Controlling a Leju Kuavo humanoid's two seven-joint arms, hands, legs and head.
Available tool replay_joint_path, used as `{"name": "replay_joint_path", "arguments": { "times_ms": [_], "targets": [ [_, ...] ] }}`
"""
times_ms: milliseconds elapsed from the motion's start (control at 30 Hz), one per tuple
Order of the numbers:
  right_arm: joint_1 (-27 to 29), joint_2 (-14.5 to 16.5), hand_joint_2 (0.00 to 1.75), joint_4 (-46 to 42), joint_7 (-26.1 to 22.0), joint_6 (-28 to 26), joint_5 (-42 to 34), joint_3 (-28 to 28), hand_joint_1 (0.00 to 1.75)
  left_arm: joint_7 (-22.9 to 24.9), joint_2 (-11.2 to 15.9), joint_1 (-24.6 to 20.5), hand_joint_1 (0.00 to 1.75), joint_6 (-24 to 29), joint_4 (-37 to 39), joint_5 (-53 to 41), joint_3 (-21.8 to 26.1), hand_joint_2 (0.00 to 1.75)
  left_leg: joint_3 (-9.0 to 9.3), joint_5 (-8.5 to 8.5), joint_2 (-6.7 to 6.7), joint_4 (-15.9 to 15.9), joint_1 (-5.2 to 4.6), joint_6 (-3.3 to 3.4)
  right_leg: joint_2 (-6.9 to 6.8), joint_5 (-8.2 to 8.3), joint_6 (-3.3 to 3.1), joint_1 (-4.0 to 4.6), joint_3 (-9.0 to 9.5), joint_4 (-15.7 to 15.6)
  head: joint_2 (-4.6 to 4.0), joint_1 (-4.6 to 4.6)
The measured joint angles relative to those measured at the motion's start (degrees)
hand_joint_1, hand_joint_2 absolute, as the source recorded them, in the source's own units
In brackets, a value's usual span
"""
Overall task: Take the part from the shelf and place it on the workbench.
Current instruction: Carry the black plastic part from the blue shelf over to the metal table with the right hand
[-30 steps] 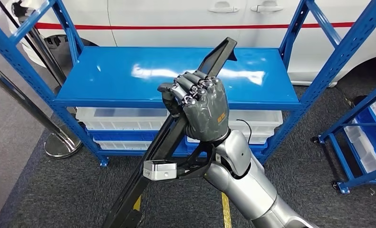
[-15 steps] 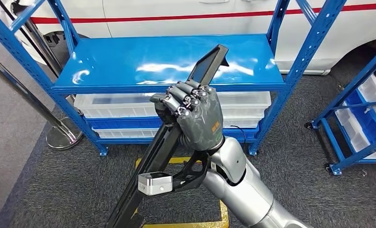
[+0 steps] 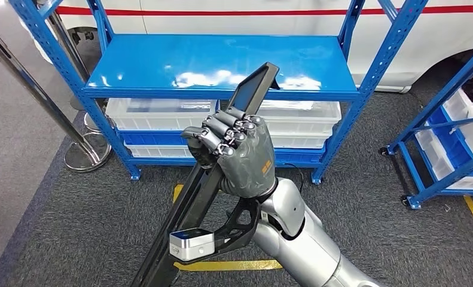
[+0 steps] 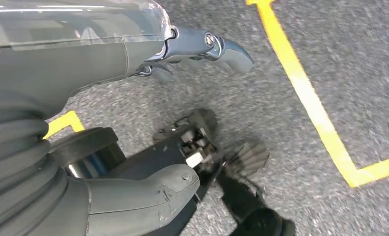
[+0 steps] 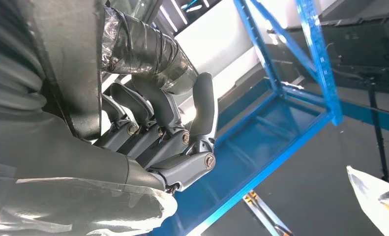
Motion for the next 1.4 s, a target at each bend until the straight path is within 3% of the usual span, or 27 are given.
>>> {"name": "replay_joint_path", "arguments": {
  "times_ms": [67, 100, 133, 167, 200, 267, 300, 367, 433, 467, 567, 600, 633, 667, 733, 800, 900, 933, 967, 1067, 1100, 1133, 1167, 1233, 1300, 1333, 1400],
  "targets": [
    [0.50, -0.05, 1.75, 0.02, -0.38, -0.06, -0.38, 0.04, 1.75, 0.24, 0.12, 0.14, 0.00, 0.21, 0.00, 0.01, 0.01, 1.75, -1.84, 1.31, 0.01, 0.19, -0.19, 0.26, 0.03, -5.09, 0.13, -0.02, -1.36, 7.11, 0.00, -0.01],
    [0.78, -0.10, 1.75, 0.07, -0.57, -0.07, -0.46, 0.06, 1.75, 0.29, 0.21, 0.21, 0.00, 0.29, 0.00, 0.10, 0.01, 1.75, -2.84, 1.94, 0.02, 0.35, -0.27, 0.25, 0.03, -5.80, 0.16, -0.03, -1.47, 9.83, 0.00, 0.00],
    [1.01, -0.14, 1.75, 0.13, -0.69, -0.08, -0.50, 0.08, 1.75, 0.32, 0.31, 0.26, 0.00, 0.35, 0.00, 0.19, 0.01, 1.75, -3.86, 2.56, 0.02, 0.55, -0.34, 0.19, 0.02, -5.23, 0.15, -0.03, -0.86, 11.03, 0.00, 0.00],
    [1.15, -0.16, 1.75, 0.19, -0.76, -0.08, -0.52, 0.10, 1.75, 0.32, 0.39, 0.27, 0.00, 0.40, 0.00, 0.26, 0.01, 1.75, -4.86, 3.14, 0.02, 0.79, -0.37, 0.09, 0.02, -3.75, 0.07, -0.03, 0.65, 10.30, 0.00, 0.00],
    [1.22, -0.17, 1.75, 0.23, -0.80, -0.08, -0.52, 0.13, 1.75, 0.33, 0.45, 0.27, 0.00, 0.46, 0.00, 0.30, 0.01, 1.75, -5.76, 3.65, 0.01, 1.09, -0.37, -0.05, 0.03, -2.24, -0.13, -0.01, 3.28, 7.39, 0.00, -0.01],
    [1.25, -0.13, 1.75, 0.25, -0.83, -0.08, -0.52, 0.17, 1.75, 0.33, 0.51, 0.29, 0.00, 0.54, 0.00, 0.30, 0.01, 1.75, -7.06, 4.51, -0.01, 1.56, -0.41, -0.51, 0.05, -2.05, -0.58, 0.20, 8.86, -0.54, 0.00, -0.02],
    [1.26, -0.10, 1.75, 0.26, -0.86, -0.09, -0.52, 0.19, 1.75, 0.33, 0.52, 0.29, 0.00, 0.56, 0.00, 0.30, 0.01, 1.75, -7.41, 4.98, -0.01, 1.62, -0.39, -0.81, 0.09, -2.54, -0.77, 0.39, 10.66, -3.55, 0.00, -0.03],
    [1.28, -0.07, 1.75, 0.30, -0.89, -0.14, -0.52, 0.20, 1.75, 0.33, 0.52, 0.34, 0.00, 0.57, 0.00, 0.31, 0.02, 1.75, -7.69, 6.03, -0.02, 1.29, -0.32, -1.41, 0.11, -2.74, -1.05, 0.75, 11.42, -5.86, 0.00, -0.02],
    [1.29, -0.05, 1.75, 0.36, -0.89, -0.16, -0.52, 0.21, 1.75, 0.34, 0.58, 0.43, 0.00, 0.64, 0.00, 0.32, 0.03, 1.75, -8.19, 5.57, -0.18, 1.46, -0.22, -1.98, -0.15, -1.58, -1.69, 0.53, 10.90, -6.45, 0.00, -0.02],
    [1.28, -0.04, 1.75, 0.39, -0.89, -0.17, -0.52, 0.22, 1.75, 0.36, 0.61, 0.51, 0.00, 0.68, 0.00, 0.33, 0.03, 1.75, -8.74, 3.88, -0.28, 2.76, -0.19, -2.26, -0.30, -0.95, -2.14, 0.34, 10.51, -6.80, 0.00, -0.03],
    [1.29, 0.00, 1.75, 0.48, -0.90, -0.19, -0.53, 0.28, 1.75, 0.33, 0.65, 0.64, 0.00, 0.73, 0.00, 0.44, 0.03, 1.75, -11.35, -3.97, -0.36, 12.76, 0.22, -3.08, -0.55, 0.79, -2.85, 0.19, 8.53, -6.86, 0.00, -0.04],
    [1.35, 0.00, 1.75, 0.54, -0.90, -0.19, -0.54, 0.35, 1.75, 0.31, 0.65, 0.65, 0.00, 0.74, 0.00, 0.48, 0.03, 1.75, -11.76, -5.06, -0.36, 15.85, 0.40, -3.33, -0.60, 1.28, -2.79, 0.16, 7.79, -6.76, 0.00, -0.04],
    [1.43, 0.00, 1.75, 0.62, -0.90, -0.19, -0.56, 0.44, 1.75, 0.28, 0.66, 0.65, 0.00, 0.74, 0.00, 0.49, 0.03, 1.75, -11.38, -4.86, -0.35, 17.25, 0.57, -3.55, -0.63, 1.71, -2.66, 0.09, 7.08, -6.58, 0.00, -0.03],
    [1.51, 0.00, 1.75, 0.69, -0.90, -0.19, -0.61, 0.55, 1.75, 0.22, 0.67, 0.64, 0.00, 0.74, 0.00, 0.49, 0.03, 1.75, -9.95, -3.62, -0.35, 16.50, 0.75, -3.74, -0.65, 2.06, -2.49, -0.03, 6.37, -6.32, 0.00, -0.03],
    [1.61, 0.03, 1.75, 0.81, -0.94, -0.20, -0.77, 0.68, 1.75, 0.13, 0.69, 0.51, 0.00, 0.81, 0.00, 0.49, 0.03, 1.75, -4.82, -1.16, -0.42, 9.77, 1.09, -4.09, -0.64, 2.56, -2.03, -0.27, 5.09, -5.55, 0.00, -0.04],
    [1.56, 0.13, 1.75, 0.90, -0.98, -0.21, -0.87, 0.80, 1.75, 0.08, 0.71, 0.33, 0.00, 0.96, 0.00, 0.57, 0.03, 1.75, -0.69, -1.05, -0.76, 3.17, 0.99, -4.05, -0.60, 3.11, -1.39, -0.25, 4.15, -4.89, 0.00, -0.03],
    [1.46, 0.21, 1.75, 1.17, -0.99, -0.21, -0.87, 1.00, 1.75, 0.09, 0.72, 0.28, 0.00, 0.97, 0.00, 0.81, 0.04, 1.75, -0.25, -1.09, -0.95, 1.33, 0.77, -2.91, -0.55, 4.18, -0.27, -0.18, 3.56, -4.86, 0.00, -0.02],
    [1.41, 0.21, 1.75, 1.28, -1.00, -0.22, -0.87, 1.03, 1.75, 0.09, 0.71, 0.25, 0.00, 0.92, 0.00, 0.85, 0.05, 1.75, -0.62, -0.57, -0.85, 1.25, 0.78, -2.32, -0.48, 3.71, 0.06, -0.23, 3.30, -4.58, 0.00, -0.02],
    [1.36, 0.20, 1.75, 1.34, -1.02, -0.22, -0.87, 1.03, 1.75, 0.06, 0.70, 0.22, 0.00, 0.87, 0.00, 0.85, 0.05, 1.75, -1.14, 0.02, -0.71, 1.14, 0.79, -1.63, -0.39, 2.24, 0.31, -0.30, 2.82, -3.48, 0.00, -0.01],
    [1.19, 0.19, 1.75, 1.46, -1.04, -0.16, -0.87, 1.05, 1.75, 0.02, 0.71, 0.15, 0.00, 0.97, 0.00, 0.99, 0.08, 1.75, -3.35, 1.78, -0.39, 1.23, 0.37, -0.24, -0.16, -5.78, 0.52, -0.41, 0.36, 5.79, 0.00, 0.00],
    [1.14, 0.17, 1.75, 1.55, -1.04, -0.13, -0.85, 1.05, 1.75, 0.04, 0.72, 0.15, 0.00, 0.98, 0.00, 1.03, 0.08, 1.75, -4.19, 2.36, -0.34, 1.38, 0.17, -0.11, -0.12, -7.22, 0.55, -0.41, -0.15, 9.07, 0.00, 0.00],
    [1.10, 0.15, 1.75, 1.64, -1.04, -0.10, -0.81, 1.05, 1.75, 0.07, 0.72, 0.16, 0.00, 0.96, 0.00, 1.02, 0.09, 1.75, -5.08, 2.93, -0.29, 1.54, -0.01, -0.05, -0.09, -7.23, 0.52, -0.41, -0.01, 11.02, 0.00, 0.00],
    [1.06, 0.14, 1.75, 1.72, -1.02, -0.09, -0.79, 1.05, 1.75, 0.08, 0.71, 0.15, 0.00, 0.90, 0.00, 0.98, 0.09, 1.75, -5.97, 3.48, -0.27, 1.73, -0.18, -0.06, -0.09, -6.08, 0.40, -0.40, 0.94, 11.24, 0.00, 0.00],
    [0.94, 0.14, 1.75, 1.79, -0.94, -0.12, -0.79, 1.05, 1.75, 0.02, 0.69, 0.14, 0.00, 0.80, 0.00, 0.91, 0.09, 1.75, -7.53, 4.56, -0.28, 2.09, -0.42, -0.19, -0.07, -3.30, -0.23, -0.22, 5.45, 6.62, 0.00, -0.01],
    [0.63, 0.22, 1.75, 1.78, -0.88, -0.13, -0.85, 1.05, 1.75, -0.08, 0.62, 0.11, 0.00, 0.79, 0.00, 0.97, 0.10, 1.75, -8.51, 5.68, -0.32, 2.21, -0.63, -0.58, -0.07, -3.67, -0.95, 0.21, 10.93, -1.08, 0.00, -0.03],
    [0.44, 0.27, 1.75, 1.79, -0.86, -0.11, -0.87, 1.05, 1.75, -0.10, 0.57, 0.08, 0.00, 0.81, 0.00, 1.02, 0.11, 1.75, -8.74, 6.34, -0.30, 2.07, -0.58, -0.86, -0.05, -4.26, -1.20, 0.50, 12.51, -3.80, 0.00, -0.03],
    [0.18, 0.34, 1.75, 1.84, -0.83, -0.08, -0.94, 1.05, 1.75, -0.09, 0.51, 0.08, 0.00, 0.78, 0.01, 1.04, 0.11, 1.75, -9.12, 7.75, -0.25, 1.44, -0.41, -1.55, -0.07, -3.97, -1.54, 0.70, 12.78, -5.87, 0.00, -0.03]
  ]
}}
